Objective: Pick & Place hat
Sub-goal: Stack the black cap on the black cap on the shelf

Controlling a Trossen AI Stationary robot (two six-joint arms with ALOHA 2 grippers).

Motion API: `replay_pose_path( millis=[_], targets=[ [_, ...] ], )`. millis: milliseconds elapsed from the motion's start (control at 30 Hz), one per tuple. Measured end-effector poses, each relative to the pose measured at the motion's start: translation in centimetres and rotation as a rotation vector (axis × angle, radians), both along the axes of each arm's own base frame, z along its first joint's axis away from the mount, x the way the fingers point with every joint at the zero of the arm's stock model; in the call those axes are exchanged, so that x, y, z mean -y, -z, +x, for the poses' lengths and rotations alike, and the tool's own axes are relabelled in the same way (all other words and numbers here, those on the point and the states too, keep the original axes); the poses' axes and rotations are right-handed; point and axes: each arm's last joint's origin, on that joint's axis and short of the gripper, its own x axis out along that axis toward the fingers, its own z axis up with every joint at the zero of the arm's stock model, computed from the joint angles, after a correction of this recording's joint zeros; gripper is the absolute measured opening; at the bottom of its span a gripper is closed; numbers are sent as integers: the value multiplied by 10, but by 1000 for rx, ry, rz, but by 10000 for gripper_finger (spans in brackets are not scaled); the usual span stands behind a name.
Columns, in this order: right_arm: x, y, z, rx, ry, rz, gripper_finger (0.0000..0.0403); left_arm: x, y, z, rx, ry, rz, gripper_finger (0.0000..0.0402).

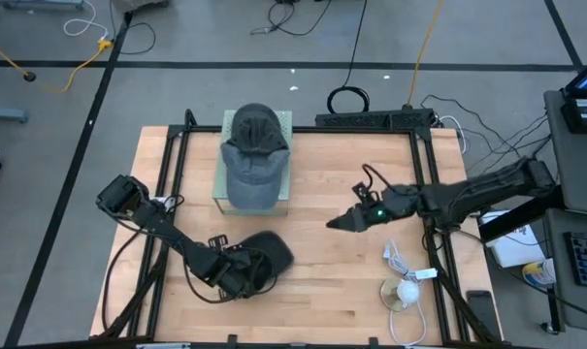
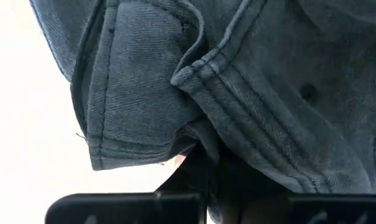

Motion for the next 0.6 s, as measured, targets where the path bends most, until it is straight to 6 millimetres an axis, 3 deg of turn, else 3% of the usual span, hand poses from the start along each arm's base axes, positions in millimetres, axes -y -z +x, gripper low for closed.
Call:
replay_pose_path(
  millis=[167,267,600],
  targets=[
    [0,54,-15,-34,93,126,180,0,0,0,4,-10,0,11],
    [0,72,-22,-79,117,167,180,1,0,2,24,-11,-2,7],
    [-2,84,-27,-148,118,177,180,-2,-6,20,131,-65,-17,9]
  ],
)
